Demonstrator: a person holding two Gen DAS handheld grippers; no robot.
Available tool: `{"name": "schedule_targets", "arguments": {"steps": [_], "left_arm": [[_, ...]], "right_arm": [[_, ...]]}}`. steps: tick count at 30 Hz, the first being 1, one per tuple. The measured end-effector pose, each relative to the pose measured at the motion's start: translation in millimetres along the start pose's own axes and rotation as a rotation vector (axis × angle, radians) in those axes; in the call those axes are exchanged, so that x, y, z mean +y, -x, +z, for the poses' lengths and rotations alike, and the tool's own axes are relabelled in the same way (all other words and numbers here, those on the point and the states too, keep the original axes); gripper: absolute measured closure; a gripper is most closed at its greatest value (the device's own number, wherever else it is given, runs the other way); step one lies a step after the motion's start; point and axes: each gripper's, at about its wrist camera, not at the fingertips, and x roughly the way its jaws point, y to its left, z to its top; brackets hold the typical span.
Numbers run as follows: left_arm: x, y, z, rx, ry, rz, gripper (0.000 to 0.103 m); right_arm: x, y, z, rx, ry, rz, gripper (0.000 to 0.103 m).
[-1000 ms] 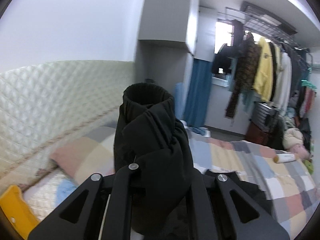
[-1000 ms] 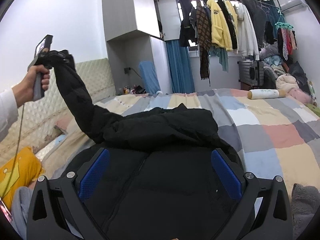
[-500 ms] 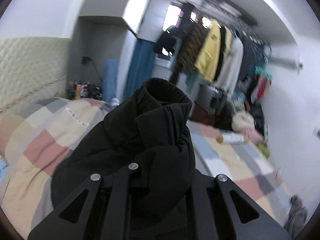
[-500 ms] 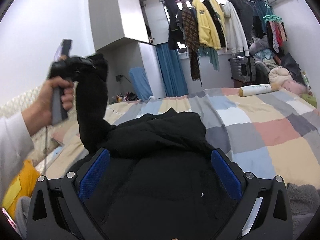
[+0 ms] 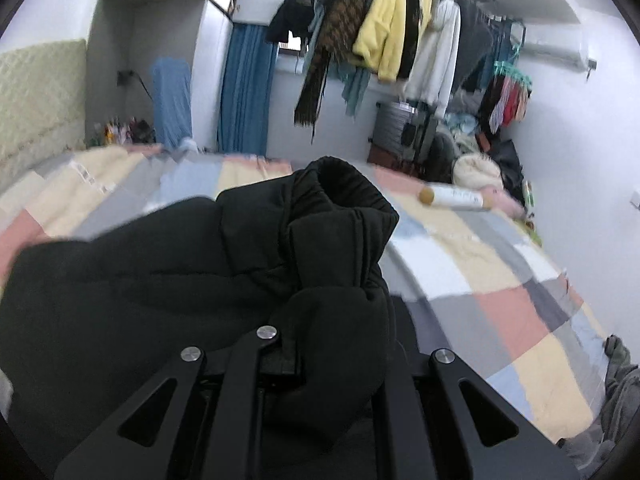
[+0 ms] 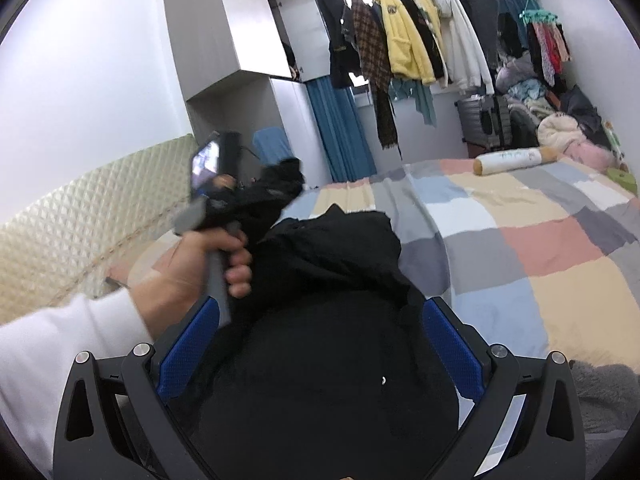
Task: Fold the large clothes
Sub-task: 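Lift the held sleeve and fold it across the jacket body with the left tool, then open the left tool to release the sleeve onto the jacket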
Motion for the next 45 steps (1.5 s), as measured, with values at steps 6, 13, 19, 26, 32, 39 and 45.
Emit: {"name": "schedule_targets", "arguments": {"steps": [6,13,19,26,32,39,45], "left_arm": [[-10,-47,-32,0.142,-0.049,0.021,0.093],[-12,-43,-33,0.144,-0.06,0.014,0.092],[0,-25,-28,0.18,0.017,-0.023,0.084],[17,14,-36,0.235,0.048,-0.025,0.065],[21,65,-44,0.077,-0.056,0.027,0.004],[44,128,-49,0.002,-0.06,0.042,0.004],[65,182,-77,-0.035,-0.022,0.045,0.004]], "right_arm": [[-6,-2,-2,-0.003,-0.032,0.018,0.001],[-10,-11,-5,0.025,-0.045,0.011,0.001],[-7,-6,-6,0.014,-0.044,-0.004,0.001],[3,-6,-4,0.004,-0.011,-0.027,0.001],[13,-2,-3,-0.019,0.019,-0.031,0.001],[17,0,-2,-0.039,0.026,-0.021,0.001],[28,-6,0,-0.041,0.039,-0.005,0.001]]}}
